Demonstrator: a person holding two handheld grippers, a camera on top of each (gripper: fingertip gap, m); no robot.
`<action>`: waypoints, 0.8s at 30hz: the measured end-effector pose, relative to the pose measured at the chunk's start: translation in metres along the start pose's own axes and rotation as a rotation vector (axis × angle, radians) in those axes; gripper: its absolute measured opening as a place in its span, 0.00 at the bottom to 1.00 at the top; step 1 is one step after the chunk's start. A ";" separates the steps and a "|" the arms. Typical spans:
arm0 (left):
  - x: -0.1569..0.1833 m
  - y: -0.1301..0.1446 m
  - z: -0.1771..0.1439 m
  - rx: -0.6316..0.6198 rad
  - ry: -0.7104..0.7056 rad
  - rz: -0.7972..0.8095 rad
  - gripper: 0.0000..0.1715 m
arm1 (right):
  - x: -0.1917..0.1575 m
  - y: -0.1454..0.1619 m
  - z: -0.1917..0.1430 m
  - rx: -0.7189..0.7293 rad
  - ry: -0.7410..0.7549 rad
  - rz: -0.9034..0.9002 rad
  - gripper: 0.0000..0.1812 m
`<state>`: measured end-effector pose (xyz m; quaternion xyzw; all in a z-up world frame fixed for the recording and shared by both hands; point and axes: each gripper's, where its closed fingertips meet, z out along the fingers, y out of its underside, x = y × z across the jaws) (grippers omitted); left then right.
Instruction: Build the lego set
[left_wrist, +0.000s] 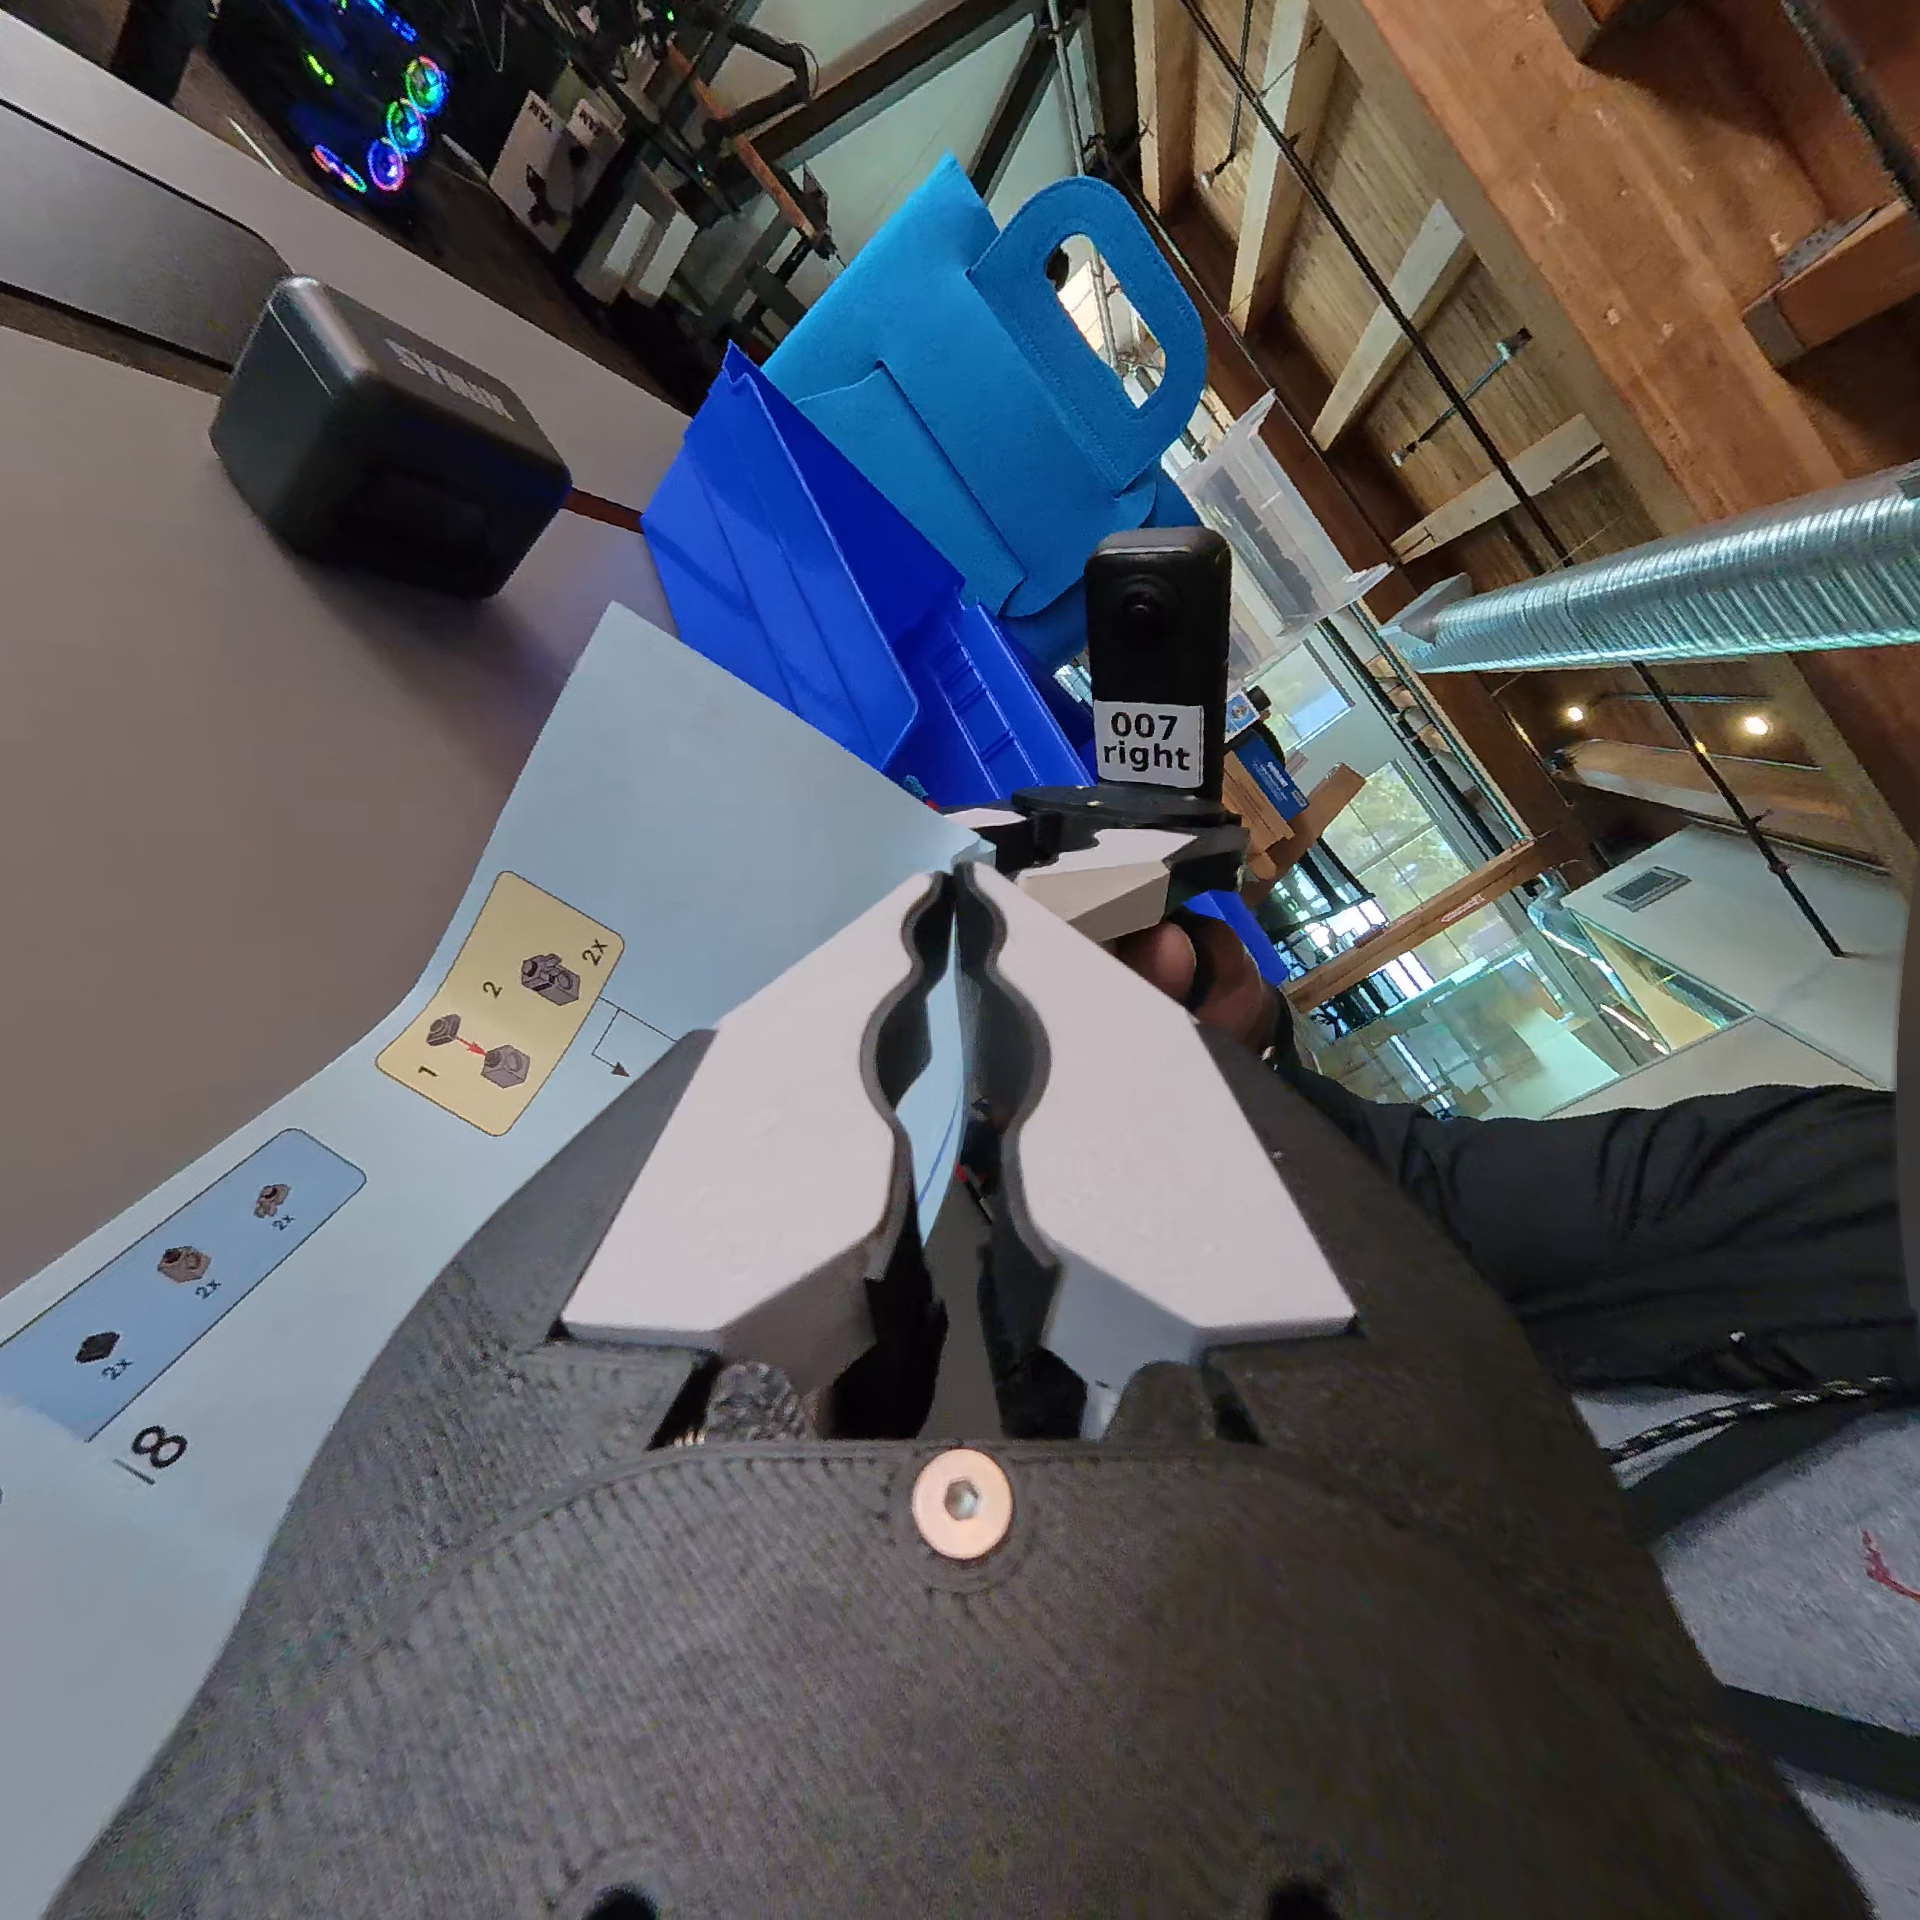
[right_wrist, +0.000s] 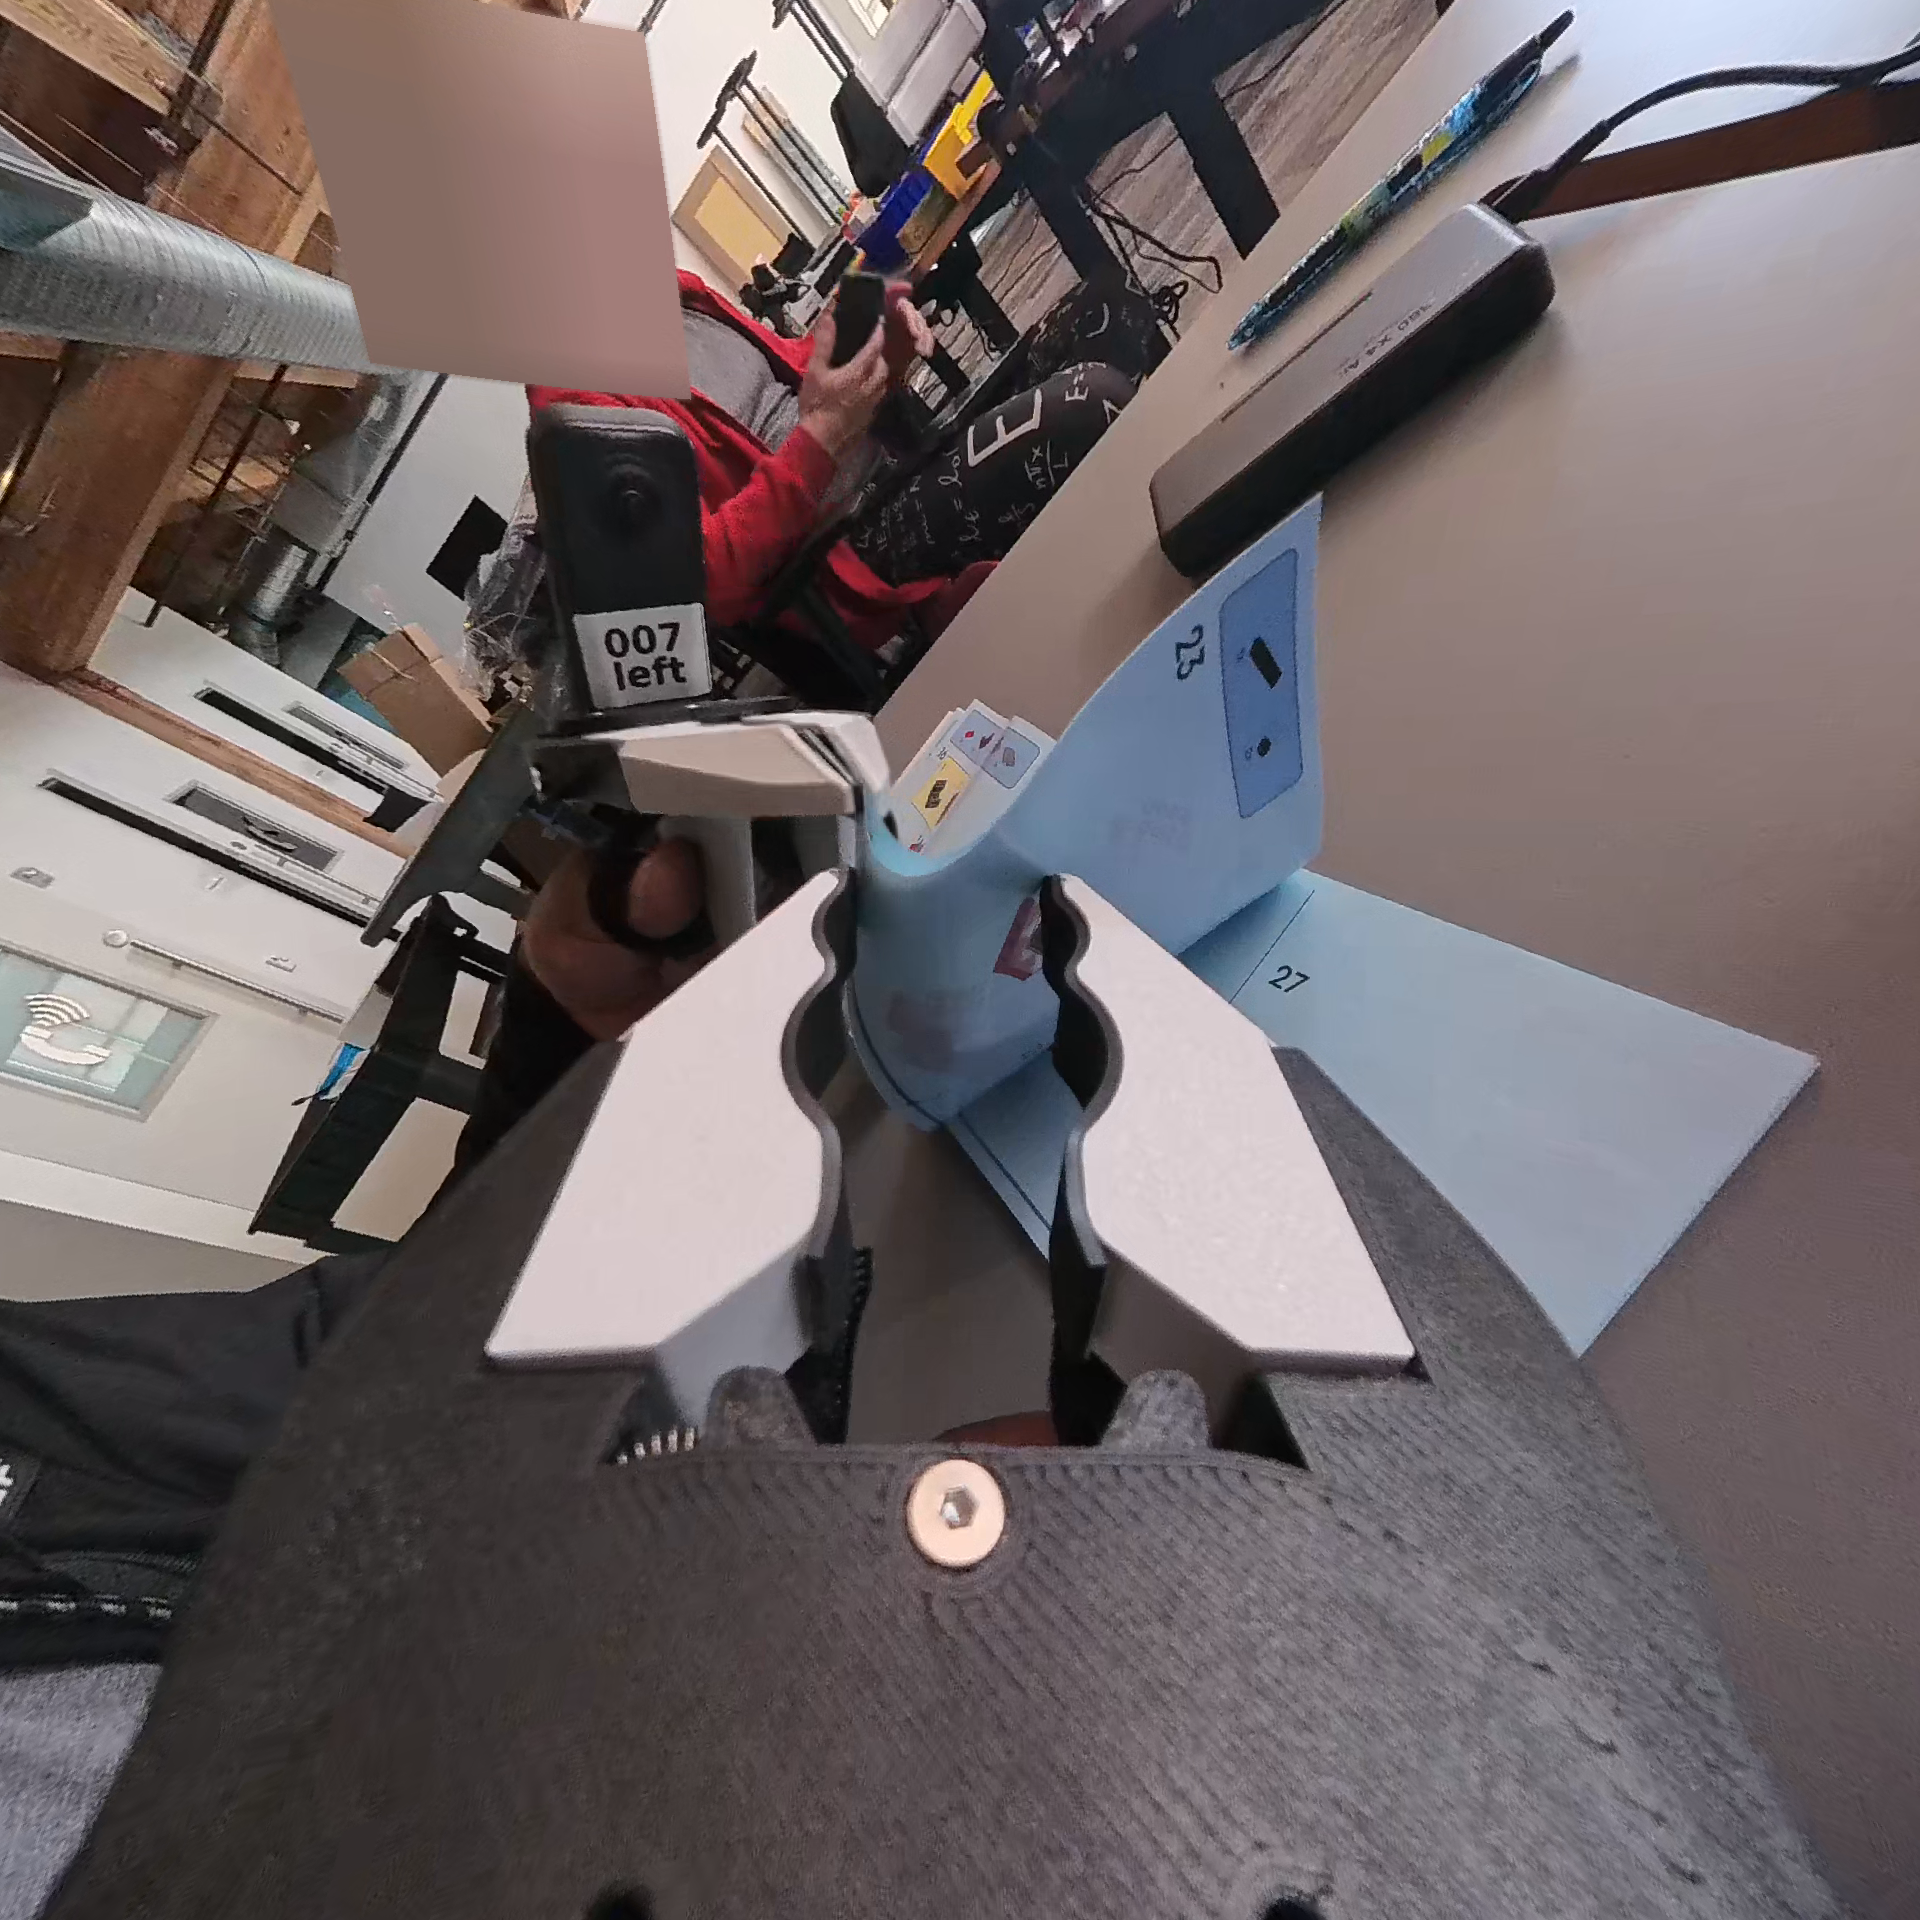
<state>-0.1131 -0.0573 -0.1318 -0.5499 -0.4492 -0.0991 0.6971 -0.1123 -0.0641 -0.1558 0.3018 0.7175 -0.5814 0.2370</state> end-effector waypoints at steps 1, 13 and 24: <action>0.001 -0.001 -0.001 0.008 0.006 -0.004 0.00 | 0.000 0.000 0.000 0.001 0.000 0.000 0.20; -0.002 -0.012 -0.009 0.061 -0.020 0.000 0.00 | 0.012 -0.007 -0.016 -0.033 0.194 -0.148 0.25; -0.002 -0.015 -0.012 0.079 -0.032 0.006 0.00 | 0.011 -0.022 -0.032 -0.017 0.315 -0.302 0.28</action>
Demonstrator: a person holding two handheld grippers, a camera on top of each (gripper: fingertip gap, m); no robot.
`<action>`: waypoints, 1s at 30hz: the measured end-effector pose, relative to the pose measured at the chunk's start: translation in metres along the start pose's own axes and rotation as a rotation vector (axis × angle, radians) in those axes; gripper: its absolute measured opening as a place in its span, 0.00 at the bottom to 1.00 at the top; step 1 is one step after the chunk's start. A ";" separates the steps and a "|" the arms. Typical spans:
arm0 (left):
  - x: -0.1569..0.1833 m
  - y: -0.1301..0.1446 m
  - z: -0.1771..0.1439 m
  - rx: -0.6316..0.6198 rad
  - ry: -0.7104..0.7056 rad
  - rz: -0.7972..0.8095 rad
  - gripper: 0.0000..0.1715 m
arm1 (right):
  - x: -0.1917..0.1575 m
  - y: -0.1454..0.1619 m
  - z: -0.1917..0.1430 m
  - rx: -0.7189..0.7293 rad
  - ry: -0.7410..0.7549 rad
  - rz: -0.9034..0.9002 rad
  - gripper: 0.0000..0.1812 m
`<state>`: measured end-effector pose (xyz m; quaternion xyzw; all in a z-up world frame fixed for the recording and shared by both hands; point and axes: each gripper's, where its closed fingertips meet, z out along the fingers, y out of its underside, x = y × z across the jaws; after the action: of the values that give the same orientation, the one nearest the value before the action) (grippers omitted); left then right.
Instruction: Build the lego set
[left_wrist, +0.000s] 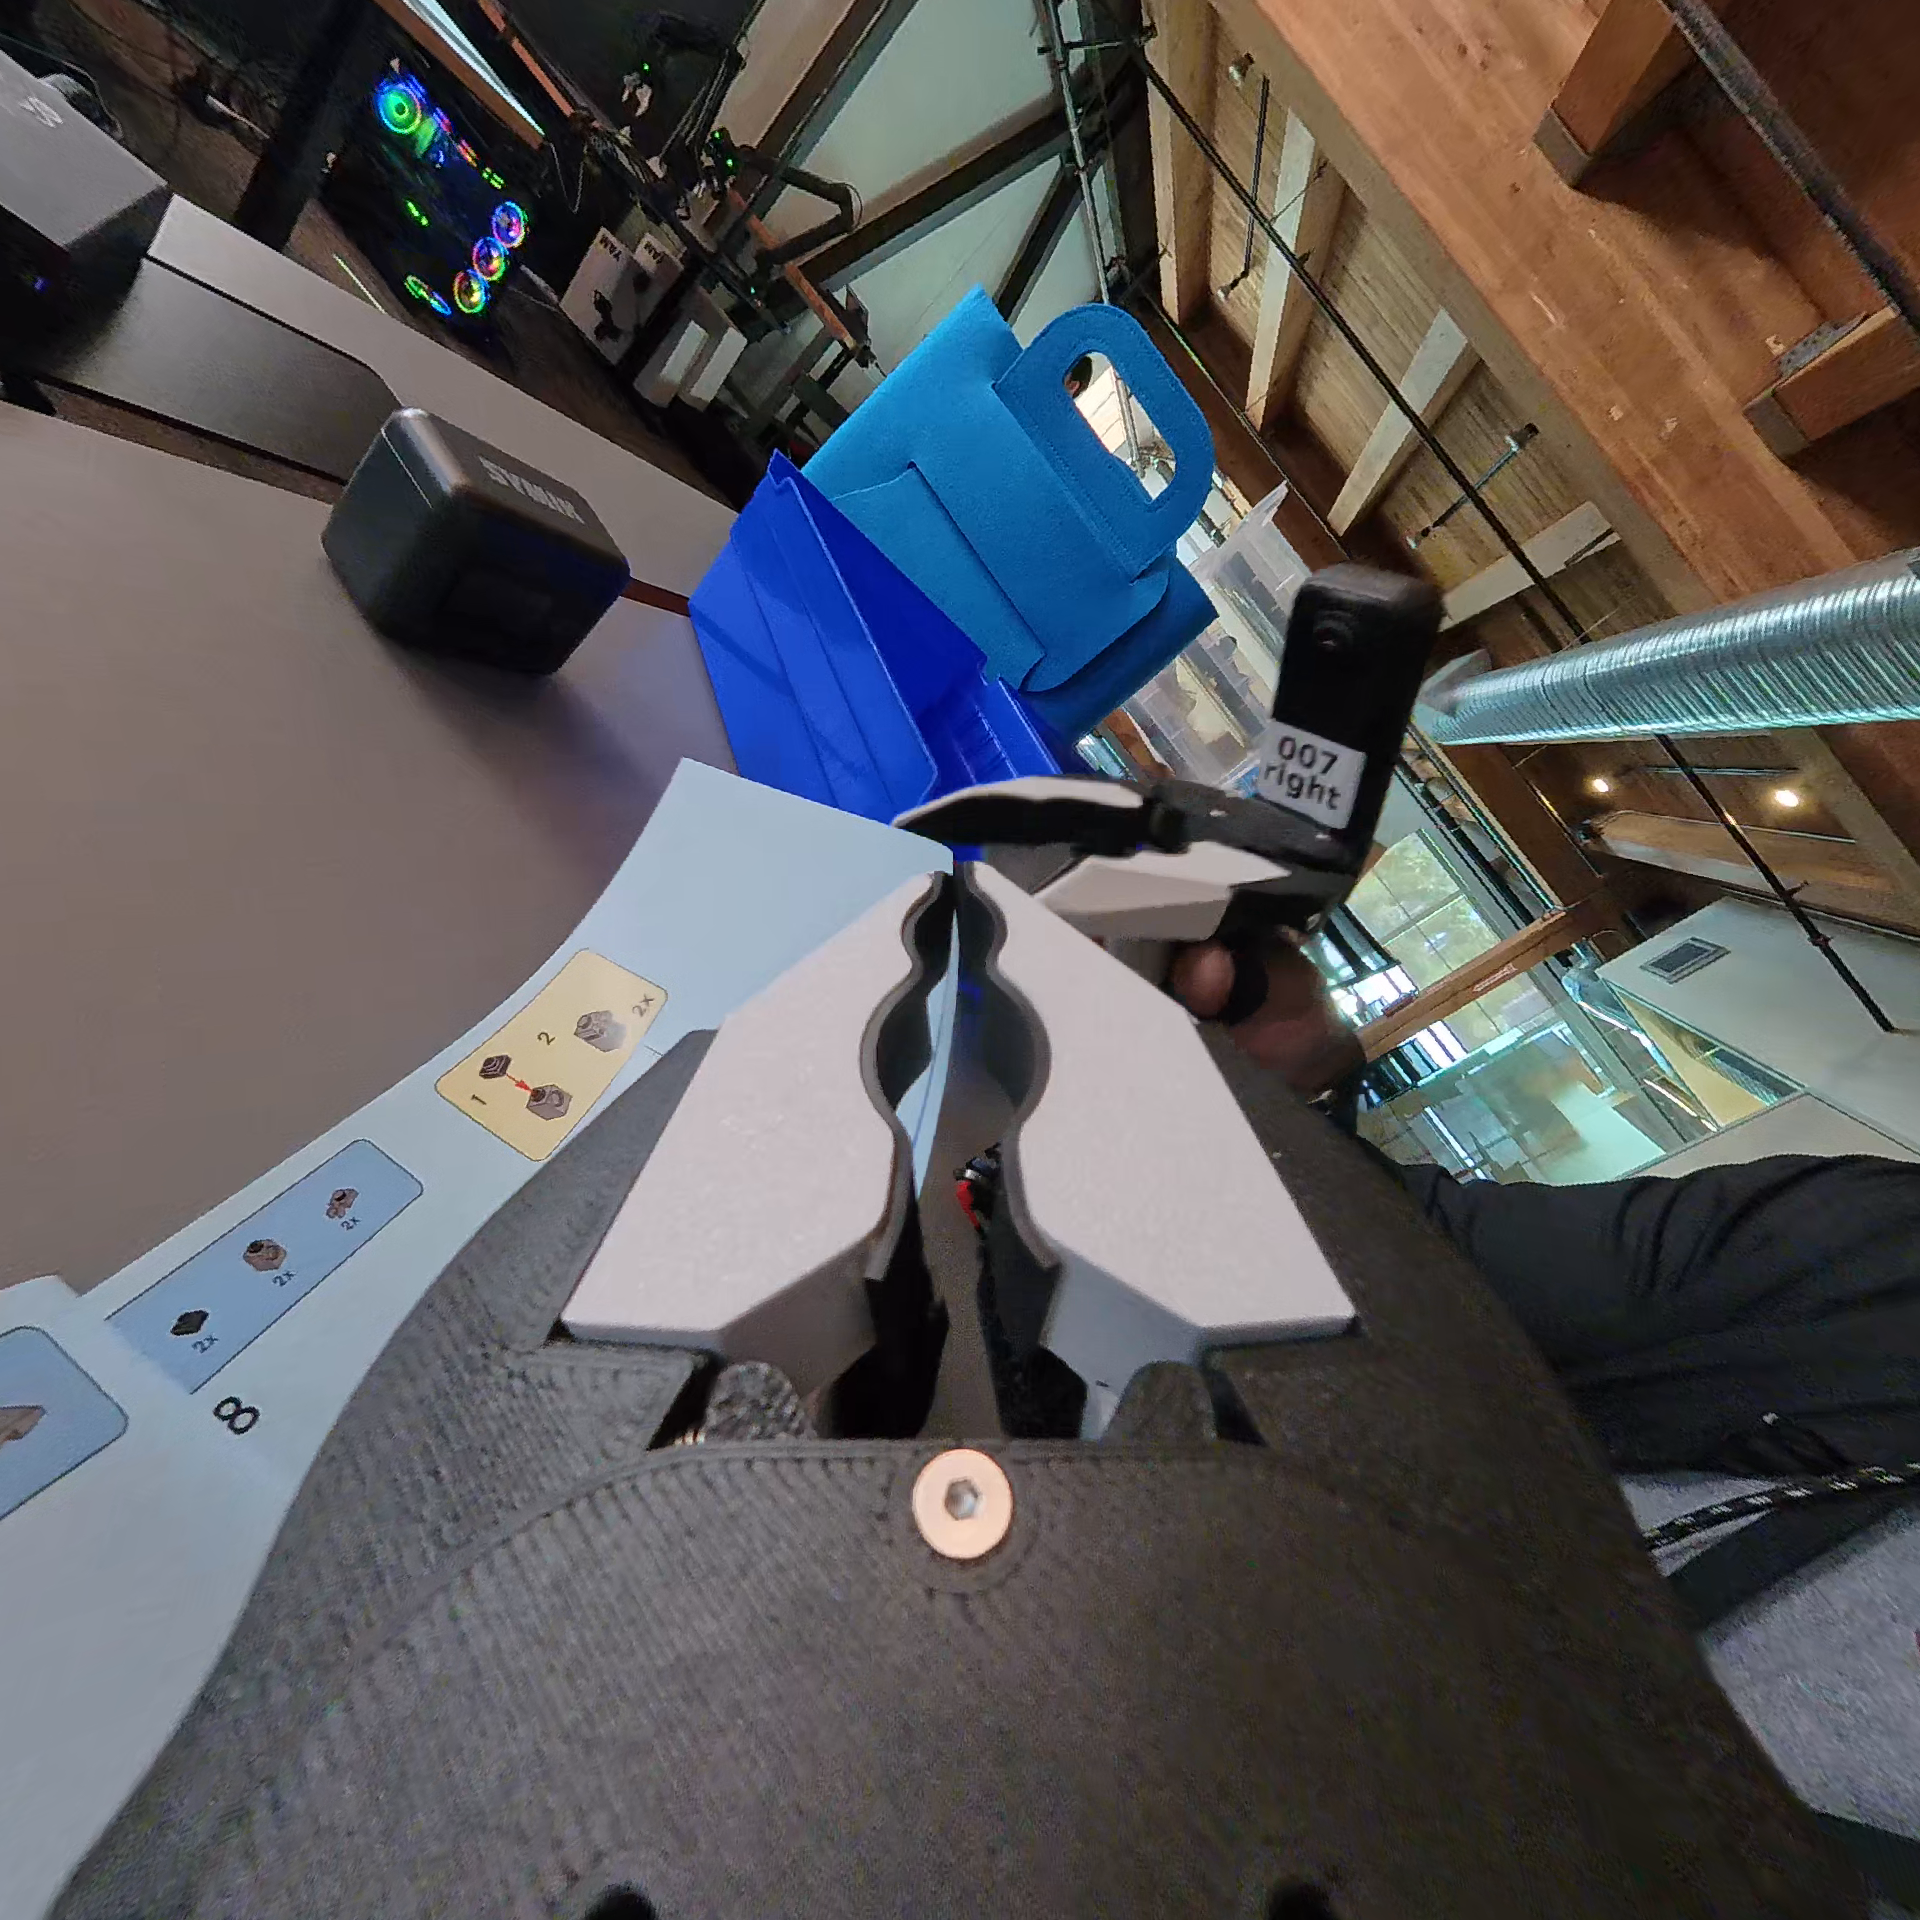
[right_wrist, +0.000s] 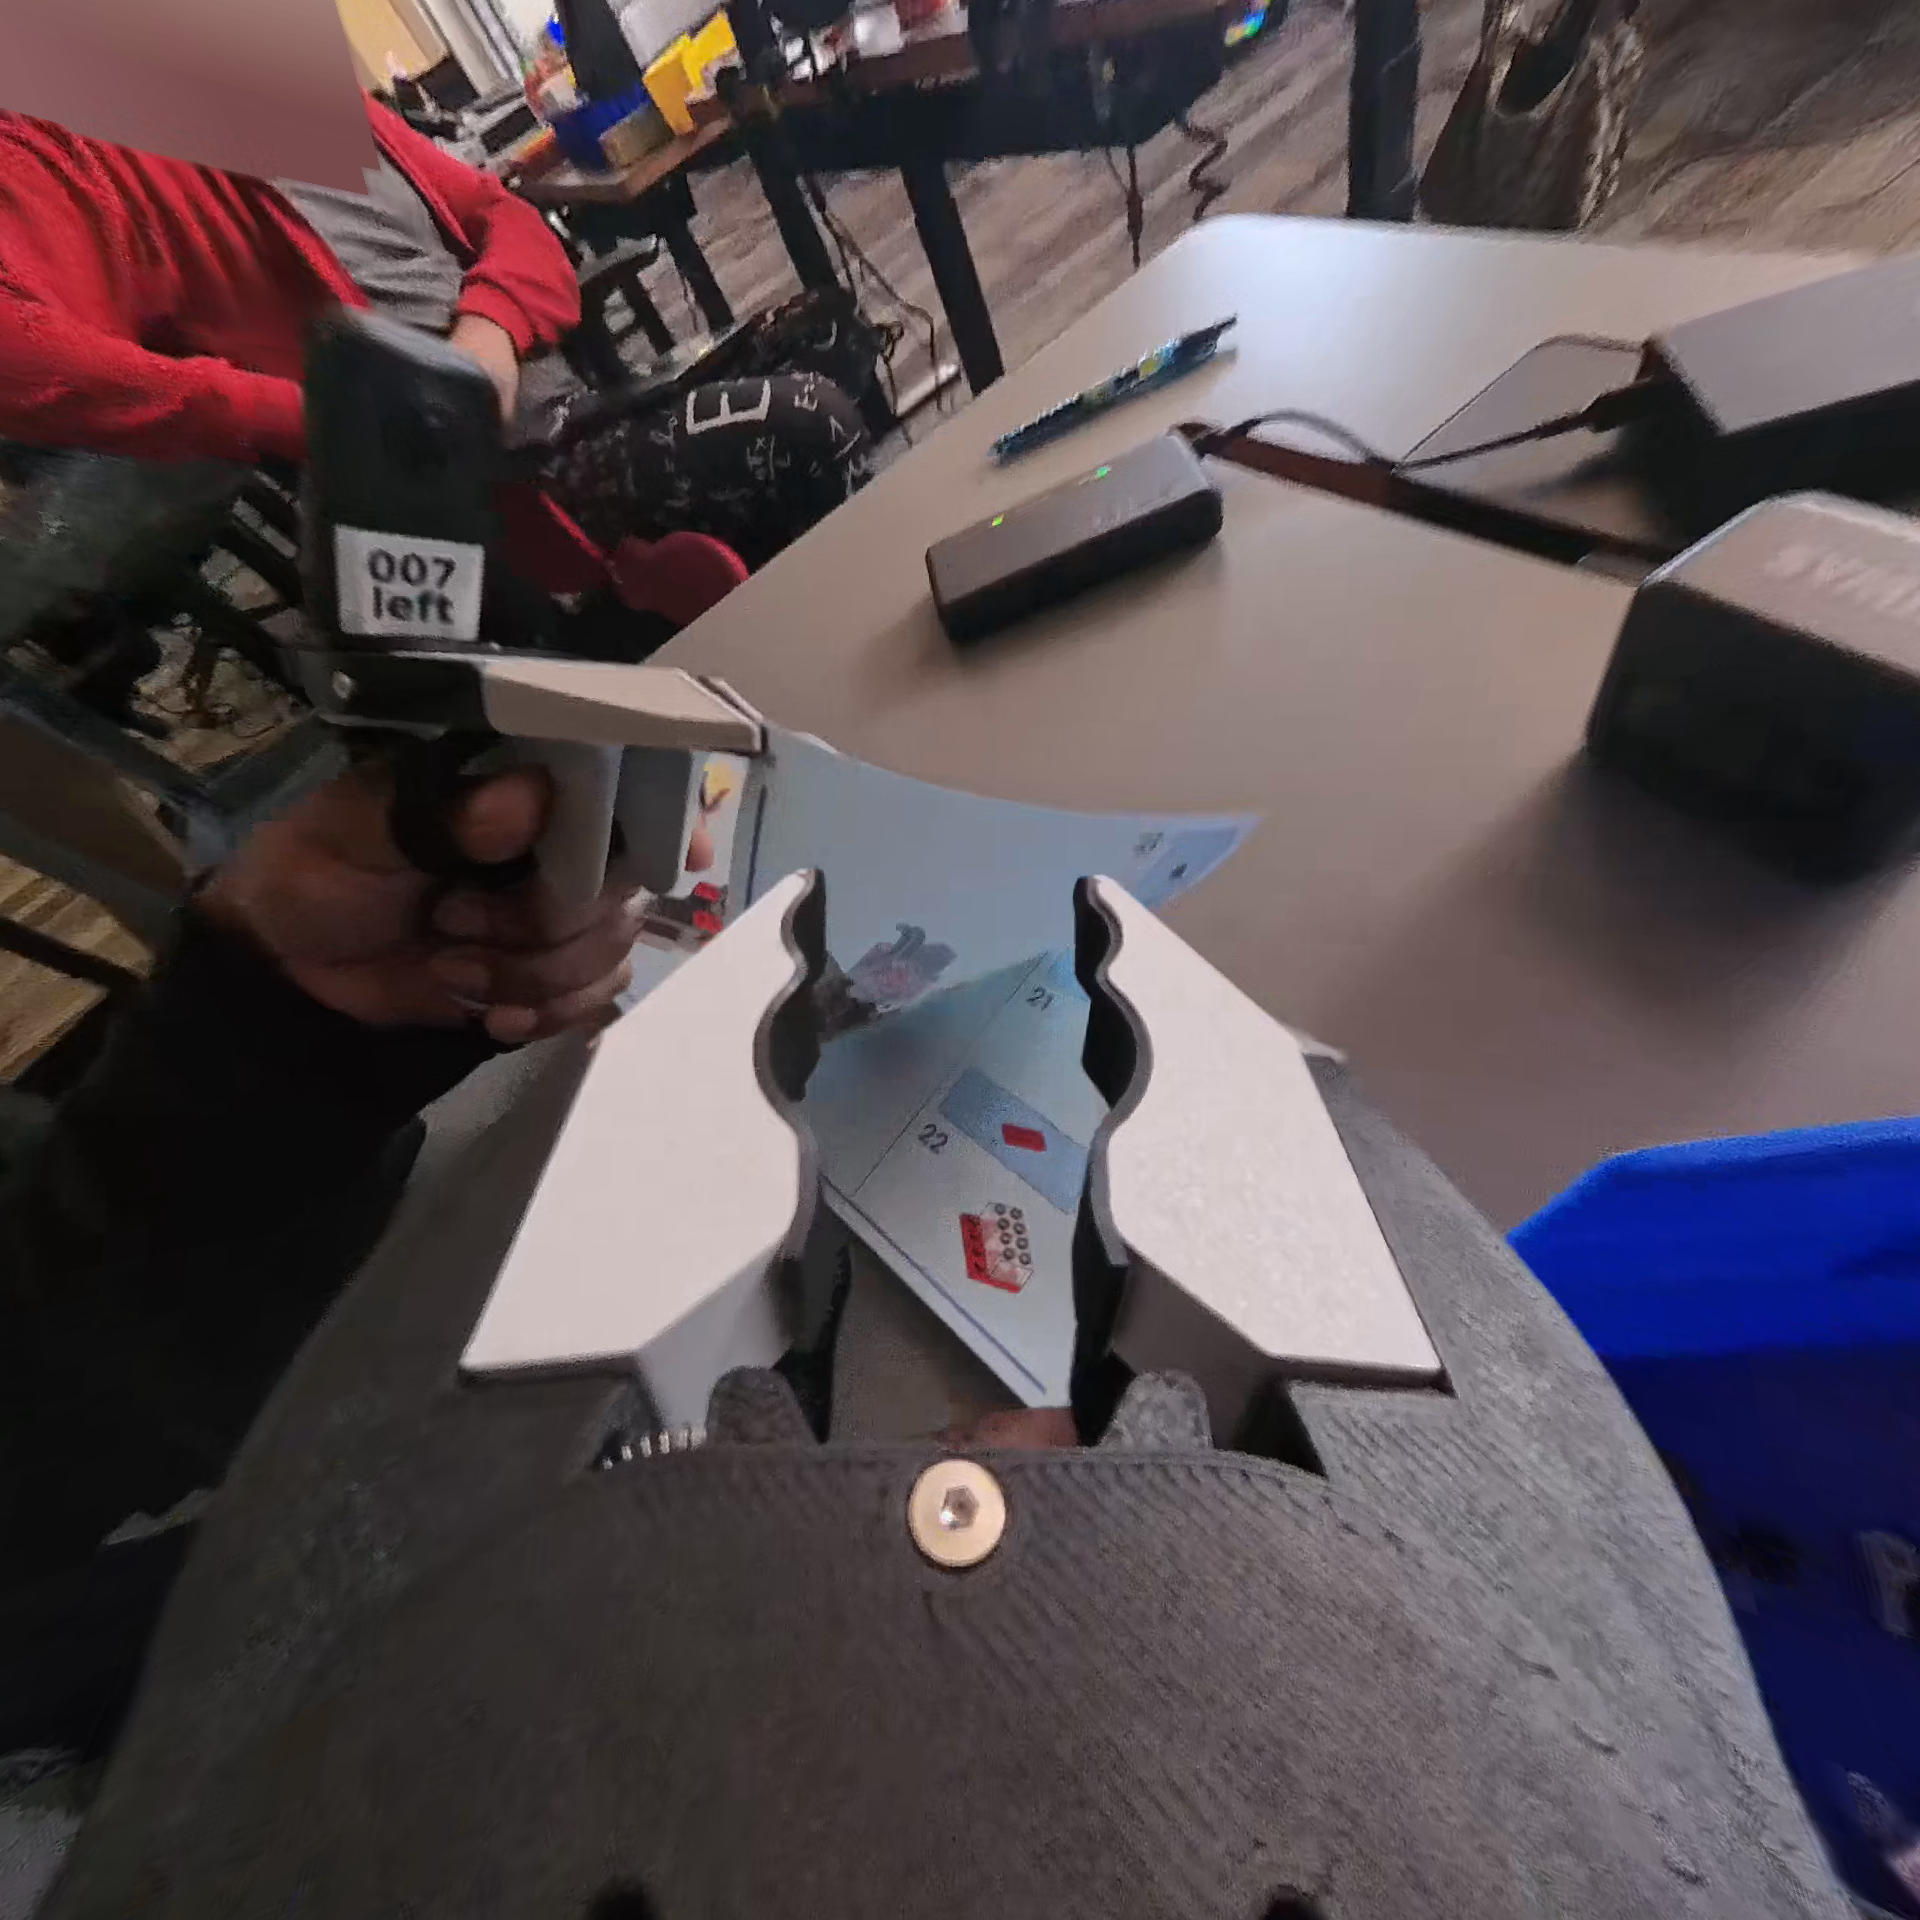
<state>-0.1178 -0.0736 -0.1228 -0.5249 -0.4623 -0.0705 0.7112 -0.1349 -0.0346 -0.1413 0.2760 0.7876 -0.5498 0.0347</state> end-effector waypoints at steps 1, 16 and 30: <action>0.001 0.000 0.000 0.001 0.002 0.003 0.00 | -0.001 0.006 0.005 -0.016 -0.012 0.013 0.27; -0.017 -0.024 -0.067 0.158 -0.265 0.139 0.00 | -0.007 0.028 0.025 -0.063 -0.046 0.020 0.27; -0.036 0.002 -0.241 0.338 -0.693 0.071 0.00 | -0.016 0.028 0.009 -0.045 -0.043 -0.039 0.27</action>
<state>0.0043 -0.2822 -0.1557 -0.4088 -0.6619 0.2129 0.5911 -0.1101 -0.0420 -0.1623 0.2479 0.8040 -0.5384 0.0470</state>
